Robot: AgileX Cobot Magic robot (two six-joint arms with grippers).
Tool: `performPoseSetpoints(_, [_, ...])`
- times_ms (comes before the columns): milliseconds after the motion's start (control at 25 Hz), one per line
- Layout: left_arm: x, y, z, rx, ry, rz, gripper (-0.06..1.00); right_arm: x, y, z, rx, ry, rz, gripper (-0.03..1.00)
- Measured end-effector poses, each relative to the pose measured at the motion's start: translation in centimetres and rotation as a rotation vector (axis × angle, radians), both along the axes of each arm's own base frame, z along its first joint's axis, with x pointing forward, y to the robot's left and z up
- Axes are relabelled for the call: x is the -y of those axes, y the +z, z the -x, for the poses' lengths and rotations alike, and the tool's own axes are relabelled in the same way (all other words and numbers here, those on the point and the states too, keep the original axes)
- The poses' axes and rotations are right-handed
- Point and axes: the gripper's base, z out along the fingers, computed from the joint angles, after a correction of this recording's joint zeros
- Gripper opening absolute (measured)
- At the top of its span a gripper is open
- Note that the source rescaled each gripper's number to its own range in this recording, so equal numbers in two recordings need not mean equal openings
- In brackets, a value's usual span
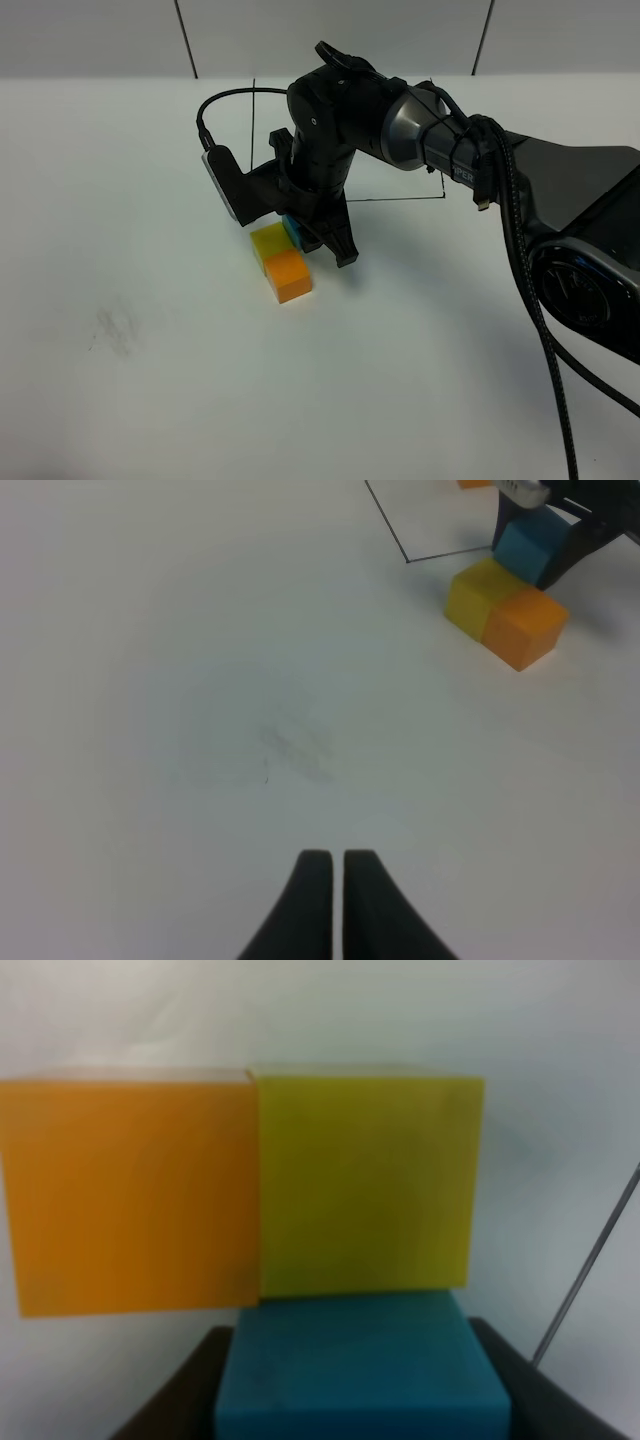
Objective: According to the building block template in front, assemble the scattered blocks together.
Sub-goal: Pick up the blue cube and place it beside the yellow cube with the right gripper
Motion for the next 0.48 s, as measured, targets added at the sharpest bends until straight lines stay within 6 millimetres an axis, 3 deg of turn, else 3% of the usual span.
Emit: performPoseSetpoints(480, [0.0, 0.0, 0.0, 0.0, 0.0, 0.0, 0.01, 0.0, -1.3, 0.0, -0.024, -0.001, 0.015, 0.46])
